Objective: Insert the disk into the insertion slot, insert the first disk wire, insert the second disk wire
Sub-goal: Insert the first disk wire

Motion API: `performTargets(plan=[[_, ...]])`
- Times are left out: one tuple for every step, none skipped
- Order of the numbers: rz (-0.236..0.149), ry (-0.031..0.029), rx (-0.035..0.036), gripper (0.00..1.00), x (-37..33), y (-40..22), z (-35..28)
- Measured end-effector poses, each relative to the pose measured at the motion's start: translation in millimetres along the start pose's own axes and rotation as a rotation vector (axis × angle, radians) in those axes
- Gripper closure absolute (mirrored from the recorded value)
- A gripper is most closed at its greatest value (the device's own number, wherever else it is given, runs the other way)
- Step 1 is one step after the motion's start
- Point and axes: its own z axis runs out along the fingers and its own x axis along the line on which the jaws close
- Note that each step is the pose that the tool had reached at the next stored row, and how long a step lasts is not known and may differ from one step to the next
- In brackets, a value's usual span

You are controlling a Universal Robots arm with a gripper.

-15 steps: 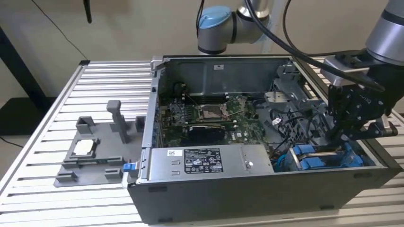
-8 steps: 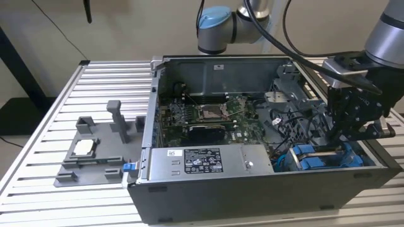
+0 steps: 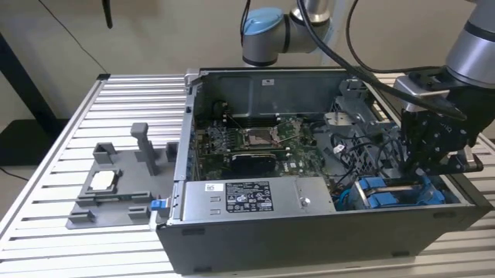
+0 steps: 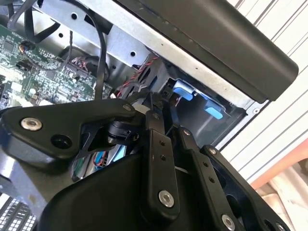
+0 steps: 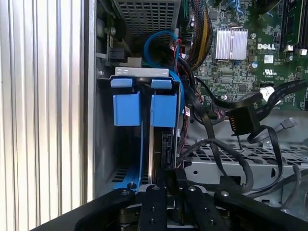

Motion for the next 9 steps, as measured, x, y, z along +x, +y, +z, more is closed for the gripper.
performTargets(plan=[[0.000,0.0003,-0.0005,0.80,0.5,0.0,-0.1],[0.000,-0.0011,-0.0015,0.80,0.6,-0.1,-0.8],[0.001,-0.0022,-0.0035,0.80,0.9,-0.1,-3.3],[0.001,-0.0019,-0.0048,0.73,1.2,-0.1,-7.1],[0.001,-0.0011,-0.0057,0.73,1.3,-0.2,-11.3],[0.001,-0.0017,-0.0062,0.73,1.4,-0.2,-14.1],[0.002,-0.0016,-0.0065,0.73,1.4,-0.2,-16.7],[0.002,-0.0019,-0.0066,0.73,1.5,-0.3,-19.0],[0.002,-0.0020,-0.0066,0.73,1.5,-0.3,-20.5]])
